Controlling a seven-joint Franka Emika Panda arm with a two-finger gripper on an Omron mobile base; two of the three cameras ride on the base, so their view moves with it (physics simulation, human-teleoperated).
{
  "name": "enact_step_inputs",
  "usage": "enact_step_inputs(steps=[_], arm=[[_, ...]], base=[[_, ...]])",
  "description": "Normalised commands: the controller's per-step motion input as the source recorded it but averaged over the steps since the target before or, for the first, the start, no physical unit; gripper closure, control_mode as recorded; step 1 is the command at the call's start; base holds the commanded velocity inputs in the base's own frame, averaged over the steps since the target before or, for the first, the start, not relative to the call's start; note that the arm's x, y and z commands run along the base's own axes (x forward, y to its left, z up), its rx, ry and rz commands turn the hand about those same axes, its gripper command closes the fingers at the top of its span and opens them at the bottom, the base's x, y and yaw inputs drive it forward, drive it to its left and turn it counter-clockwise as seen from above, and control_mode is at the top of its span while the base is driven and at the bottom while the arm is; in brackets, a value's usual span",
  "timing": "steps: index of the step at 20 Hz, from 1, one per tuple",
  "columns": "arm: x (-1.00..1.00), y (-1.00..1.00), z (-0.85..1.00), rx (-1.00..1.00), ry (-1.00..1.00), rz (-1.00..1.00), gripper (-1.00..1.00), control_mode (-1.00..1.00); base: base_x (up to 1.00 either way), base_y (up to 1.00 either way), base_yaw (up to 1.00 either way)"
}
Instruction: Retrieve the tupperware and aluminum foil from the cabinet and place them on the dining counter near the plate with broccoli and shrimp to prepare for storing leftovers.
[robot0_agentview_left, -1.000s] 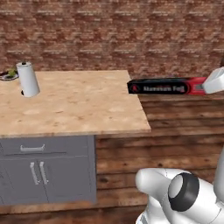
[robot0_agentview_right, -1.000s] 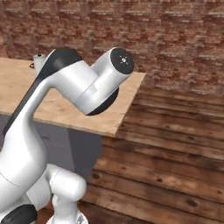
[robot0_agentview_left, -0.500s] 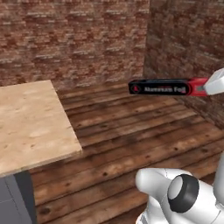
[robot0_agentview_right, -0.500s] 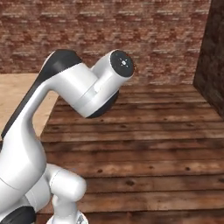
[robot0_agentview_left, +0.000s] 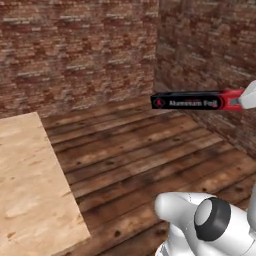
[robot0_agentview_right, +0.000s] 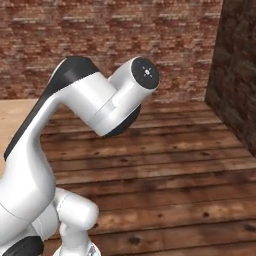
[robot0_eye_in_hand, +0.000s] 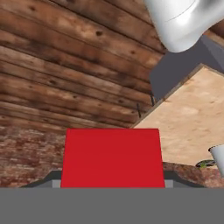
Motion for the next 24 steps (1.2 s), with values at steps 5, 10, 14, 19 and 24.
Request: enact_step_inputs(steps=[5, 10, 14, 19, 24], arm=[[0.0, 0.0, 0.0, 0.0, 0.0, 0.0, 1.0, 1.0], [0.0, 0.0, 0.0, 0.0, 0.0, 0.0, 1.0, 1.0], [0.0, 0.0, 0.0, 0.0, 0.0, 0.0, 1.0, 1.0], [0.0, 0.0, 0.0, 0.0, 0.0, 0.0, 1.0, 1.0], [0.0, 0.0, 0.0, 0.0, 0.0, 0.0, 1.0, 1.0]], base=[[1.0, 0.0, 0.03], [1.0, -0.21, 0.09], [1.0, -0.26, 0.28], [1.0, -0.16, 0.45], [1.0, -0.07, 0.55]])
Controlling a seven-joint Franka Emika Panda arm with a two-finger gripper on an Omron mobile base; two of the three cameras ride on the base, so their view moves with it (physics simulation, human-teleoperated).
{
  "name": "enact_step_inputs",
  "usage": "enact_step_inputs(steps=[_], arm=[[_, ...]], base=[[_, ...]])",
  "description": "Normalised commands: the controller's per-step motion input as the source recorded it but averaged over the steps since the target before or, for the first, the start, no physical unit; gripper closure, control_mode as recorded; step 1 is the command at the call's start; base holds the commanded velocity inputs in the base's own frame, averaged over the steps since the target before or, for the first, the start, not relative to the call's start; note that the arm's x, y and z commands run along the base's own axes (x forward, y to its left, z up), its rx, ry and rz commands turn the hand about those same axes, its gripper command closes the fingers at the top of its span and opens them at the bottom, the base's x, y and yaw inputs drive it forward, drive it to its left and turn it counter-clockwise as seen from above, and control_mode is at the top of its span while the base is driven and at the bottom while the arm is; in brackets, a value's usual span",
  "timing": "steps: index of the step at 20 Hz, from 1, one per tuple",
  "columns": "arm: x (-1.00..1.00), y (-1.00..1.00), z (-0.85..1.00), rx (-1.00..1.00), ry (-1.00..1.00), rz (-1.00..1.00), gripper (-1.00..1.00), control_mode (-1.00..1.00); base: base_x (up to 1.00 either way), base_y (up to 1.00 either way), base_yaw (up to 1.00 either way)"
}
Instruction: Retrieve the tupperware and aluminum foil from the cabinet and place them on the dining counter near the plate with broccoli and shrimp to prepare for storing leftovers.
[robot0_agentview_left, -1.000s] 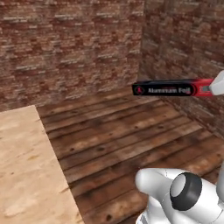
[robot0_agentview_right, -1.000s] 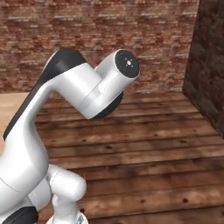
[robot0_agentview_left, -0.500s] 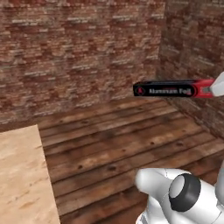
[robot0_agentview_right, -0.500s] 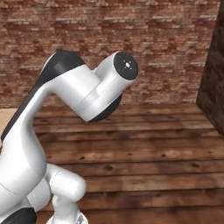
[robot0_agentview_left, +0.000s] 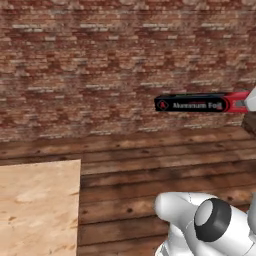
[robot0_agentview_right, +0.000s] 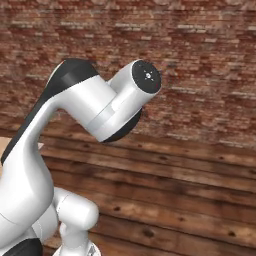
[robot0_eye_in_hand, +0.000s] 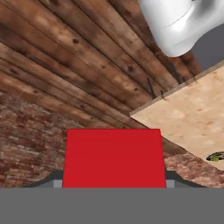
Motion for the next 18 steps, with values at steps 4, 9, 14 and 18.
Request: enact_step_inputs(steps=[4, 9, 14, 18], arm=[[0.0, 0.0, 0.0, 0.0, 0.0, 0.0, 1.0, 1.0], [0.0, 0.0, 0.0, 0.0, 0.0, 0.0, 1.0, 1.0], [0.0, 0.0, 0.0, 0.0, 0.0, 0.0, 1.0, 1.0], [0.0, 0.0, 0.0, 0.0, 0.0, 0.0, 1.0, 1.0]], base=[[1.0, -0.17, 0.55], [1.0, -0.42, 0.51], [1.0, -0.42, 0.54], [1.0, -0.43, 0.55]])
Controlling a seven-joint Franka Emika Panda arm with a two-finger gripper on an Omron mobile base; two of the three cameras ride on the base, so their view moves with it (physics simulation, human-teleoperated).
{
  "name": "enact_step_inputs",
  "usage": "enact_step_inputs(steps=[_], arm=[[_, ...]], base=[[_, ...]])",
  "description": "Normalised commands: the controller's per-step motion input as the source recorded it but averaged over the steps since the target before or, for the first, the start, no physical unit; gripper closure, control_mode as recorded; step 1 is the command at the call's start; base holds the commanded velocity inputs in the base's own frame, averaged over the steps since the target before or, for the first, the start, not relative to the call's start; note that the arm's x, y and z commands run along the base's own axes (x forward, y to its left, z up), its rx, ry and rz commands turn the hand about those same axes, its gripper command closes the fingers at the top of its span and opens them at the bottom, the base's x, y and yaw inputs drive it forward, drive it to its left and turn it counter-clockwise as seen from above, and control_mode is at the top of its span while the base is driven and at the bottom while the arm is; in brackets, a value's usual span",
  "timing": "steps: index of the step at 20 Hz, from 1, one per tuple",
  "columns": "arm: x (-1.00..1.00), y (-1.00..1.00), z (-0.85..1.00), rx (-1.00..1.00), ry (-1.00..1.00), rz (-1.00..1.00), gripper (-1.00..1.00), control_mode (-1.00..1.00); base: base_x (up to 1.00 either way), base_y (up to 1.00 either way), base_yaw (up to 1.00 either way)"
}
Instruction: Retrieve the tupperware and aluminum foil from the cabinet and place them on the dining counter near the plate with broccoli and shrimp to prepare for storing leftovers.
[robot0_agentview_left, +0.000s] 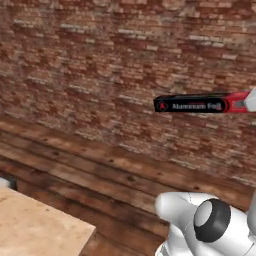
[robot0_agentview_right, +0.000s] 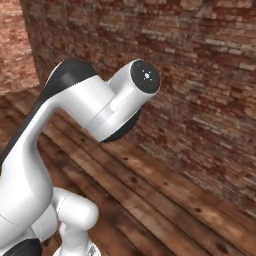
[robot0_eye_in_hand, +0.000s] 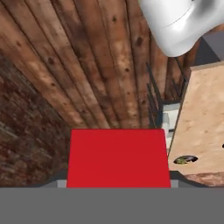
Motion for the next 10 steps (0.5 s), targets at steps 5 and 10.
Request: enact_step_inputs(steps=[5, 10], arm=[[0.0, 0.0, 0.0, 0.0, 0.0, 0.0, 1.0, 1.0], [0.0, 0.0, 0.0, 0.0, 0.0, 0.0, 1.0, 1.0]], base=[[1.0, -0.36, 0.58], [1.0, -0.16, 0.63]])
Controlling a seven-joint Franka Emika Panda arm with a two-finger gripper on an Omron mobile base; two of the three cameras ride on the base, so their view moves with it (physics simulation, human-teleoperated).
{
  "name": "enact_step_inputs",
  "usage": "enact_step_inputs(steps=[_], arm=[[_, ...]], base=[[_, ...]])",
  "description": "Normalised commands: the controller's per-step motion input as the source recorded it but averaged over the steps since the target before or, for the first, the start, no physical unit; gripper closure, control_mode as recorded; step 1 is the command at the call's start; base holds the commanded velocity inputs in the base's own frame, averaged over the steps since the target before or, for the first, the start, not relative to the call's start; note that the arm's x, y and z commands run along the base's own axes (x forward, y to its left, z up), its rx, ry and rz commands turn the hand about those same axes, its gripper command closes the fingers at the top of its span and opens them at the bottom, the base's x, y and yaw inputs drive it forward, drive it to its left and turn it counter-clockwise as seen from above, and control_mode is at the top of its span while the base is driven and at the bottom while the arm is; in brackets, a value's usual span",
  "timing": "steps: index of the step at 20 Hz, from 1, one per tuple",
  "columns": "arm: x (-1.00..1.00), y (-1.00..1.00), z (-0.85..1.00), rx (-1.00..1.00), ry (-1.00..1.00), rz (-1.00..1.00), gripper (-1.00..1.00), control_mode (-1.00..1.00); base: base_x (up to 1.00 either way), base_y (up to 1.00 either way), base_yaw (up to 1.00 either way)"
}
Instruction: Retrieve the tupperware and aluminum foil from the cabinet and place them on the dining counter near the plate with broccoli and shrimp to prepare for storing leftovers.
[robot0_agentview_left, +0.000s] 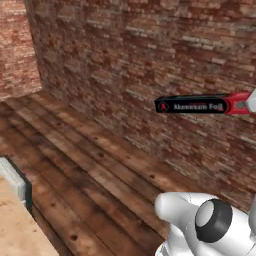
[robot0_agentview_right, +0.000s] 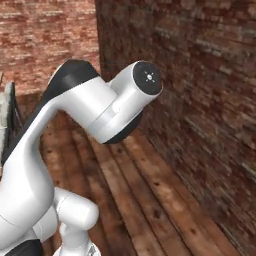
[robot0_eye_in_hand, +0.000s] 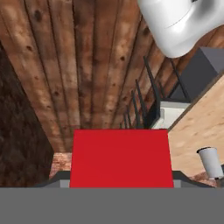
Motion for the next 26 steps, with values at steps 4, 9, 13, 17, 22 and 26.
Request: enact_step_inputs(steps=[4, 9, 13, 17, 22, 26], arm=[[0.0, 0.0, 0.0, 0.0, 0.0, 0.0, 1.0, 1.0], [0.0, 0.0, 0.0, 0.0, 0.0, 0.0, 1.0, 1.0], [0.0, 0.0, 0.0, 0.0, 0.0, 0.0, 1.0, 1.0], [0.0, 0.0, 0.0, 0.0, 0.0, 0.0, 1.0, 1.0], [0.0, 0.0, 0.0, 0.0, 0.0, 0.0, 1.0, 1.0], [0.0, 0.0, 0.0, 0.0, 0.0, 0.0, 1.0, 1.0]], base=[[1.0, -0.08, 0.64], [1.0, -0.09, 0.61], [1.0, -0.08, 0.62], [1.0, -0.08, 0.62], [1.0, -0.19, 0.62], [1.0, -0.59, 0.54]])
